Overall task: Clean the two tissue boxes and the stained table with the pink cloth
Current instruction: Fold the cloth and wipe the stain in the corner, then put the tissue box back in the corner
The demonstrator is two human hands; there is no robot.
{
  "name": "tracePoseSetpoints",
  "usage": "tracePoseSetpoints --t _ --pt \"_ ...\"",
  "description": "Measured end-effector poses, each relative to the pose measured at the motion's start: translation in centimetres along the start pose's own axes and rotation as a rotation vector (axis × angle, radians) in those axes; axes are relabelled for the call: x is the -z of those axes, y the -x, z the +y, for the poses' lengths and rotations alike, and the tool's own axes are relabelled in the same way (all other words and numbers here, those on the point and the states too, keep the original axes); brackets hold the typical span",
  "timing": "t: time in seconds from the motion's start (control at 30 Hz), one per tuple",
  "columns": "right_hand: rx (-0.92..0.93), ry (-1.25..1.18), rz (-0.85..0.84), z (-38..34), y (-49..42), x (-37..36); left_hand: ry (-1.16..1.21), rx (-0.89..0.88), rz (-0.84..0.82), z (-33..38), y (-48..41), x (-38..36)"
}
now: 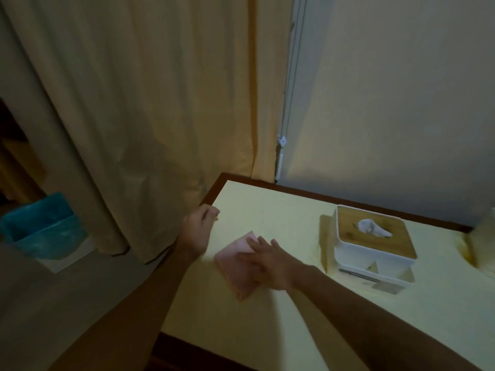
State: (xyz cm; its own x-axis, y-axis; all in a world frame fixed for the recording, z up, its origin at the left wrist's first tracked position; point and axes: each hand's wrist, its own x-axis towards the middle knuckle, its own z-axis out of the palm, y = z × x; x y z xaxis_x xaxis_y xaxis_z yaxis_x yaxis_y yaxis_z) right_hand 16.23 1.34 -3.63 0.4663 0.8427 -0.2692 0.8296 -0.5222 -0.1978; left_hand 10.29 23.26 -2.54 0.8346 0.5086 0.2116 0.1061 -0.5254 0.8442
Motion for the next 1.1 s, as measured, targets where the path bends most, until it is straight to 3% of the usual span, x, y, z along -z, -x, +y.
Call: tracePoseSetpoints --t 0.1,0.27,0.47,0.53,0.67,0.8,0.93,1.1 --pt "-0.081 -0.185 0.187 2.6 3.6 4.2 0.089 -0.007 -0.048 3.6 0.2 -0.7" --pt "-0.267 -0.147 0.567 7.3 11.3 9.4 0.258 0.070 -0.145 9.9 1.0 -4.9" --pt "-0.695 -0.611 0.921 13.1 19.0 7.8 0.209 0.247 -0.493 16.0 2.4 -12.6" --pt "-0.833 -0.759 0.938 14.5 20.5 6.4 0.187 0.279 -0.527 17.5 3.2 -14.5" --pt "-0.942 -1.217 0.753 14.8 21.2 4.9 0.084 0.259 -0.525 18.6 4.5 -17.0" --pt "-0.949 -1.190 0.757 13.8 20.6 4.5 0.034 0.234 -0.511 17.8 5.5 -18.1" --pt "-0.940 -1.141 0.796 12.7 19.7 4.1 -0.143 0.077 -0.493 17.9 5.2 -17.5" --pt "-0.786 -1.187 0.895 11.5 17.4 6.7 0.094 0.083 -0.423 17.6 2.5 -13.4"
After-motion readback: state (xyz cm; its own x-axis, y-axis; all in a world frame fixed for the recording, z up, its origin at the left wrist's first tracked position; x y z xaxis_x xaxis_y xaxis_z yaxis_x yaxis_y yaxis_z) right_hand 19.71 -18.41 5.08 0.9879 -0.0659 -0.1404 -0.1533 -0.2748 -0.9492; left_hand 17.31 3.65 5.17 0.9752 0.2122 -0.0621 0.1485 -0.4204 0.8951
